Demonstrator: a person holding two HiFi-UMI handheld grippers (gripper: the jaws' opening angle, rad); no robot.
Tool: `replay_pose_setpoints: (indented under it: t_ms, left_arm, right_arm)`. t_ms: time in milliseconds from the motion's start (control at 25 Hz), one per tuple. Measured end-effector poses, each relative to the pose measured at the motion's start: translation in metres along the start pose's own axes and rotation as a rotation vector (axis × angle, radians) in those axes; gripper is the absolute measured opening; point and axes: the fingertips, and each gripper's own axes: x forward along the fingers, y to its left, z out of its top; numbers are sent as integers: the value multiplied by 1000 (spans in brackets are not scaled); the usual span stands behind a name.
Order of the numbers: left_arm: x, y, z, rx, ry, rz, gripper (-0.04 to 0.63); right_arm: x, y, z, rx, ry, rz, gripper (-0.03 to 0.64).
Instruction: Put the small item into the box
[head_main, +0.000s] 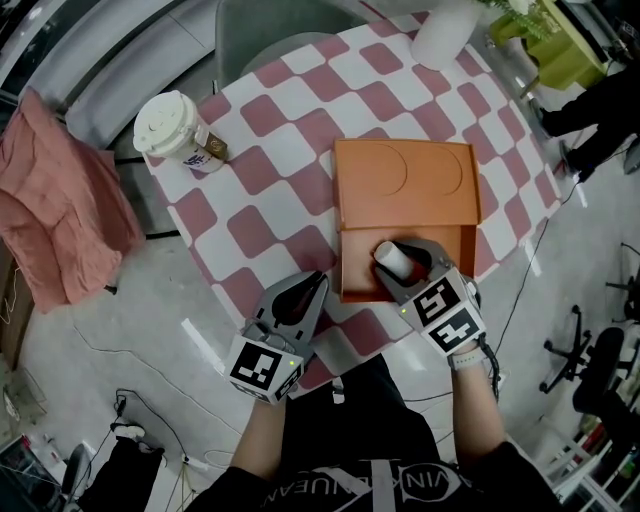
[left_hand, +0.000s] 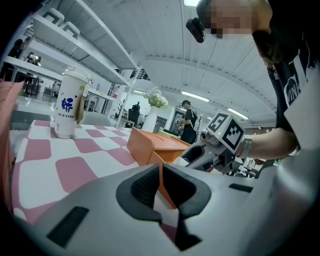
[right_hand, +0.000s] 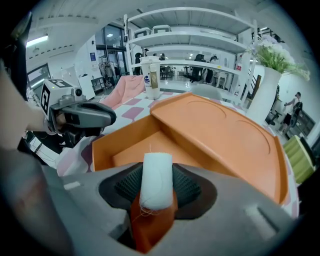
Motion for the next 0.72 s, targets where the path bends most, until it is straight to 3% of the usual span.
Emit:
replay_pose_setpoints:
  t_ms: [320,720]
  left_arm:
    - [-3,2,-3,-8,4,9,26]
    - [-6,1,3,-6,-3,9,26]
  right_arm:
    - [3,1,0,1,-7,8,179]
    - [-11,-1,11,58,-89,-5,179]
